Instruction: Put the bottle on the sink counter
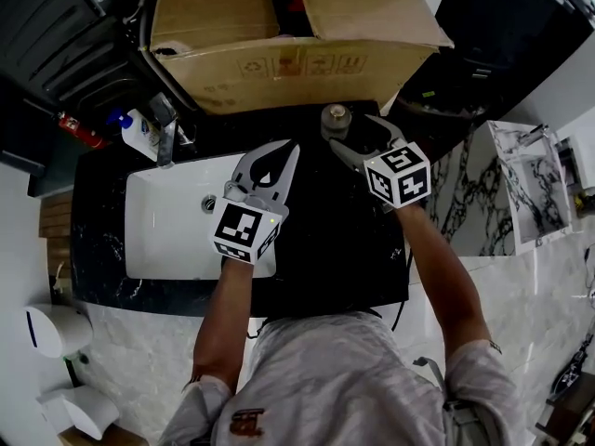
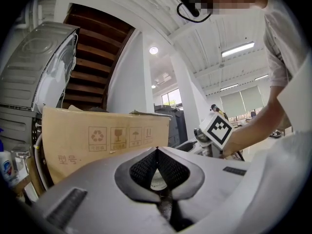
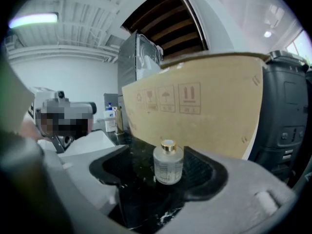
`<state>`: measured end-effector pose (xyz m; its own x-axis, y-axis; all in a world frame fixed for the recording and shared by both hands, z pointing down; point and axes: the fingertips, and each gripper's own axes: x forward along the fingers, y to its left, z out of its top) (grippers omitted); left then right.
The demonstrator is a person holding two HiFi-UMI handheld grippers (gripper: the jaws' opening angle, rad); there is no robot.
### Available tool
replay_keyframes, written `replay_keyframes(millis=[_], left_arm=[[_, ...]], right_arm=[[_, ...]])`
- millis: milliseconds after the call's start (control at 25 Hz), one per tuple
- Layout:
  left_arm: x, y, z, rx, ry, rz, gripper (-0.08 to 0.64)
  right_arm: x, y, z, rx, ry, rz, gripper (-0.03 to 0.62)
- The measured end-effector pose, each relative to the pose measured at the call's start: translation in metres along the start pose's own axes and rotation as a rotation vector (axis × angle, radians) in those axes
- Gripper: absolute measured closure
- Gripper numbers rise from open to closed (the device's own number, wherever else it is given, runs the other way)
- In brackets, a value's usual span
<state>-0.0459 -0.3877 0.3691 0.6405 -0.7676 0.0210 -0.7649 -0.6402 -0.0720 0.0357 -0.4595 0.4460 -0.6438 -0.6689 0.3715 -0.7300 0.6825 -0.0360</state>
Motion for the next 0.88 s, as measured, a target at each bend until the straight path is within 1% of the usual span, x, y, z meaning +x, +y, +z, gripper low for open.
replay_keyframes(millis=[120,160,280,320,440,560,680,800,880], left_arm=[[-0.005,-0.010,0.007,-0.005,-0.010,-0.013,0.559],[-0.008,-0.013,0.010,-0.007,-0.014,-0.015,0.559],[-0.017,-0.022,0.025,-0.010,-0.040,-0.018,0.558],[-0.020,-0.026,0.031,-0.011,-0.054,-0.021,0.559],[-0.031,-0.039,0.051,-0.020,-0.092,-0.035,0.560],[-0.039,-0.053,0.069,-0.024,-0.121,-0.054,0.558],[-0.044,-0.064,0.077,-0.019,-0.139,-0.075,0.558],[-0.049,-0.069,0.079,-0.021,-0.141,-0.084,0.558],[-0.050,-0.070,0.079,-0.029,-0.141,-0.087,0.559]], right_arm=[[-0.029,0.027,0.024,0.014,-0.097,0.055,0.264],[-0.040,0.037,0.033,0.012,-0.134,0.076,0.290],[-0.071,0.066,0.061,-0.002,-0.239,0.130,0.399],[-0.080,0.075,0.069,-0.010,-0.268,0.142,0.422],[-0.103,0.097,0.086,-0.064,-0.332,0.153,0.492],[-0.120,0.111,0.095,-0.124,-0.367,0.132,0.555],[-0.133,0.120,0.097,-0.126,-0.398,0.127,0.589],[-0.141,0.128,0.097,-0.118,-0.428,0.134,0.591],[-0.145,0.129,0.096,-0.113,-0.438,0.125,0.591]])
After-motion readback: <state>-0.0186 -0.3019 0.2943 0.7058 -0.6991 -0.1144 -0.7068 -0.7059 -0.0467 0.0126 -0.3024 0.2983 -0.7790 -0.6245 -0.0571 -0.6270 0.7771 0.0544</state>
